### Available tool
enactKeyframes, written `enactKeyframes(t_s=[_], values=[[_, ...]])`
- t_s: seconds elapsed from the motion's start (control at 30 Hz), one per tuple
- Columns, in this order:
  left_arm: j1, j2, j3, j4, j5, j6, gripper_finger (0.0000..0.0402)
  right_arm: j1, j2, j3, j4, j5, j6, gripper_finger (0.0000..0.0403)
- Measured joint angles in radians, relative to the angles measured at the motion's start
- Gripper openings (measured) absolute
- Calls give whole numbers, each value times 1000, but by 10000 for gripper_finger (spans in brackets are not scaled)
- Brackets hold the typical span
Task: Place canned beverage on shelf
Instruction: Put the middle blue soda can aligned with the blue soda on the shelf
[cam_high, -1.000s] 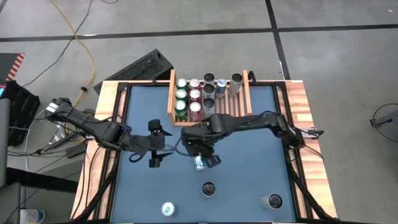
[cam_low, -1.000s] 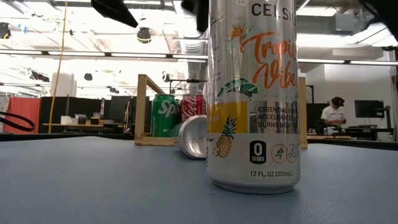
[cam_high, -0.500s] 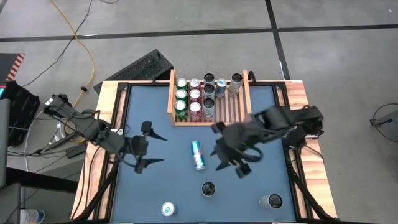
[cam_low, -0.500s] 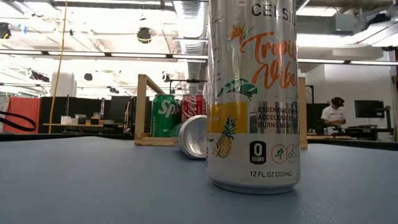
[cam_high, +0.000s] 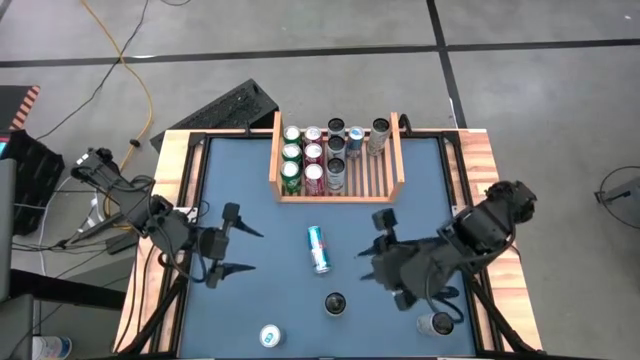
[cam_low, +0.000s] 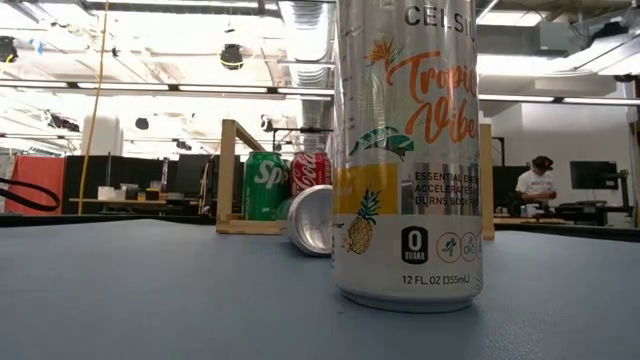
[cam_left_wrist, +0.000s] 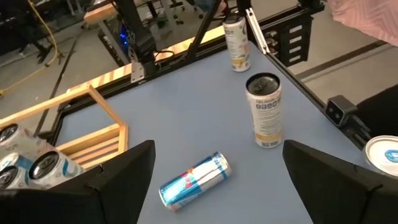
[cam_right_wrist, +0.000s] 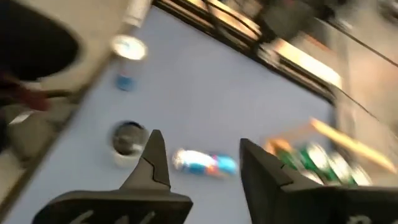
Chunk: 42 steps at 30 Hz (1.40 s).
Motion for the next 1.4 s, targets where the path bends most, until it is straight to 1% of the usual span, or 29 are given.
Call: enactKeyframes(t_s=[0.07, 0.1, 0.17, 0.23, 0.3, 0.37, 0.43, 0.5, 0.6, 0.73, 0.8, 0.87, 0.93, 0.97, 1.03, 1.1, 1.2, 1.23, 1.3, 1.4], values=[[-7, 0, 0, 0, 0, 0, 341, 7, 0, 0, -79, 136, 132, 113], [-11, 0, 0, 1, 0, -1, 341, 5, 3, -1, -125, 179, 200, 113], [-16, 0, 0, 1, 0, -6, 341, -9, 19, -29, -178, 219, 290, 113], [-20, 0, 0, 1, 0, -12, 341, -11, 31, -106, -197, 277, 323, 113], [-22, 0, 0, 3, 0, -15, 341, -15, 39, -212, -152, 342, 341, 113], [-22, 0, 0, 2, 1, -29, 341, -27, 21, -323, -76, 375, 339, 113], [-22, 0, 0, 3, 5, -47, 341, -38, -14, -431, 29, 380, 322, 113], [-22, 0, 0, 3, 20, -65, 341, -47, -54, -537, 173, 369, 281, 113], [-22, 0, 0, 3, 31, -84, 341, -64, -139, -726, 478, 295, 184, 113], [-22, 0, 0, 3, 28, -94, 341, -120, -285, -1014, 958, 110, 42, 113], [-22, 0, 0, 3, 23, -94, 341, -166, -326, -1123, 1152, 45, 29, 113], [-22, 0, 0, 4, 22, -103, 341, -217, -346, -1194, 1296, 3, 65, 113], [-22, 0, 0, 3, 22, -118, 341, -267, -351, -1228, 1353, -63, 89, 118], [-22, 0, 0, 3, 22, -125, 341, -291, -343, -1235, 1354, -96, 100, 123], [-22, 0, 0, 2, 22, -137, 341, -335, -317, -1246, 1338, -129, 132, 139], [-22, 0, 0, 2, 22, -148, 341, -375, -275, -1247, 1330, -181, 154, 164], [-22, 0, 0, -5, 21, -164, 341, -421, -214, -1247, 1336, -323, 146, 206], [-22, 0, 0, -13, 21, -171, 341, -432, -190, -1246, 1345, -355, 130, 218], [-22, 1, 0, -27, 18, -173, 341, -452, -138, -1227, 1341, -379, 119, 238], [-22, 1, 0, -26, -12, -188, 341, -481, -60, -1152, 1277, -412, 153, 253]])
